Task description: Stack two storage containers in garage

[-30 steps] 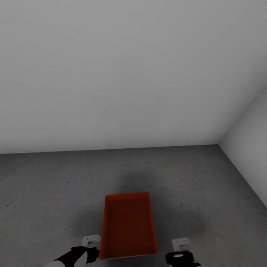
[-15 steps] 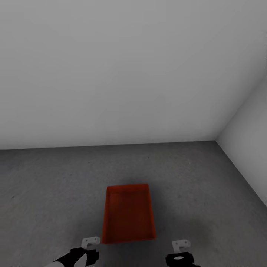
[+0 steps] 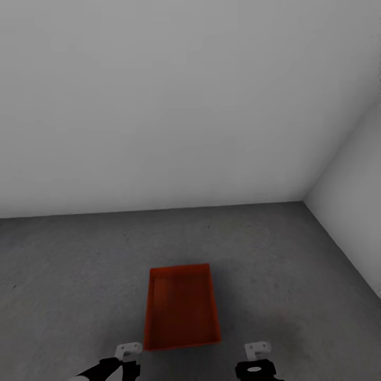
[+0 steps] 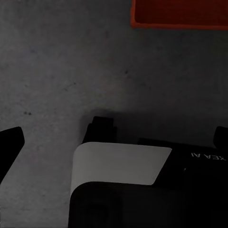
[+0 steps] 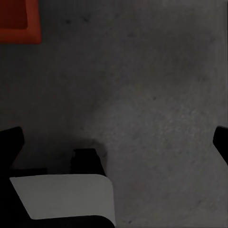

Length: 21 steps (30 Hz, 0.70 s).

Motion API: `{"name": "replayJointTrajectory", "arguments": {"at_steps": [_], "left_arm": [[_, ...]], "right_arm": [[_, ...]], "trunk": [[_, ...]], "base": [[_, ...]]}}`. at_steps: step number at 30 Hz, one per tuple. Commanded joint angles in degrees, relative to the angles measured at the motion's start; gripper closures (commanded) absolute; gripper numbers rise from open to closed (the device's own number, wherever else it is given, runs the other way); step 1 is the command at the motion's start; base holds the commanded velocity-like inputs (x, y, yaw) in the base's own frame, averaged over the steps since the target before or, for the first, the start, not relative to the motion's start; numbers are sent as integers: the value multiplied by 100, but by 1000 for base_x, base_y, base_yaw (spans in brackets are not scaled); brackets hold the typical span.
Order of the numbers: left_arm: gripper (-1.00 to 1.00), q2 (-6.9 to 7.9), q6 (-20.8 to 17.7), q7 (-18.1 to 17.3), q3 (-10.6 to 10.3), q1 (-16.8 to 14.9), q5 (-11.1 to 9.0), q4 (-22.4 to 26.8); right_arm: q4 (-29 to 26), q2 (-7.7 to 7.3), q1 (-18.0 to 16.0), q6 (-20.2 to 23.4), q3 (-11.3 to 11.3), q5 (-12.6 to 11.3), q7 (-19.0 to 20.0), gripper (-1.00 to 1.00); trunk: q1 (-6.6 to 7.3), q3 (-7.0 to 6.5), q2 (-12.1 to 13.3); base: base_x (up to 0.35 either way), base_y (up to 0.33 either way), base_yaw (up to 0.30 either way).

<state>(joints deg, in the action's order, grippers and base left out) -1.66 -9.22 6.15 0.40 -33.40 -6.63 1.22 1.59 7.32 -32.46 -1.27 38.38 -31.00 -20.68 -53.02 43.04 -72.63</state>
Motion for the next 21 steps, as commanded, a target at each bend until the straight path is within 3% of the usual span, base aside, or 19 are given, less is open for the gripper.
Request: {"name": "replayJointTrajectory", "arguments": {"at_steps": [1, 13, 21], "left_arm": [[-100, -1, -30, 21, 0, 1, -58, 7], [-100, 52, -8, 26, 1, 63, -50, -95], [-100, 146, 295, 27, 1, 131, -55, -95]], "right_arm": [[17, 5, -6, -25, 47, -46, -6, -100], [17, 13, 473, -97, 47, -47, -2, -100], [17, 12, 918, -163, 47, -40, 3, -100]], "trunk": [[0, -5, -2], [0, -110, -2], [0, -180, -2]], "base": [[0, 0, -67], [0, 0, -64], [0, 0, -64]]}}
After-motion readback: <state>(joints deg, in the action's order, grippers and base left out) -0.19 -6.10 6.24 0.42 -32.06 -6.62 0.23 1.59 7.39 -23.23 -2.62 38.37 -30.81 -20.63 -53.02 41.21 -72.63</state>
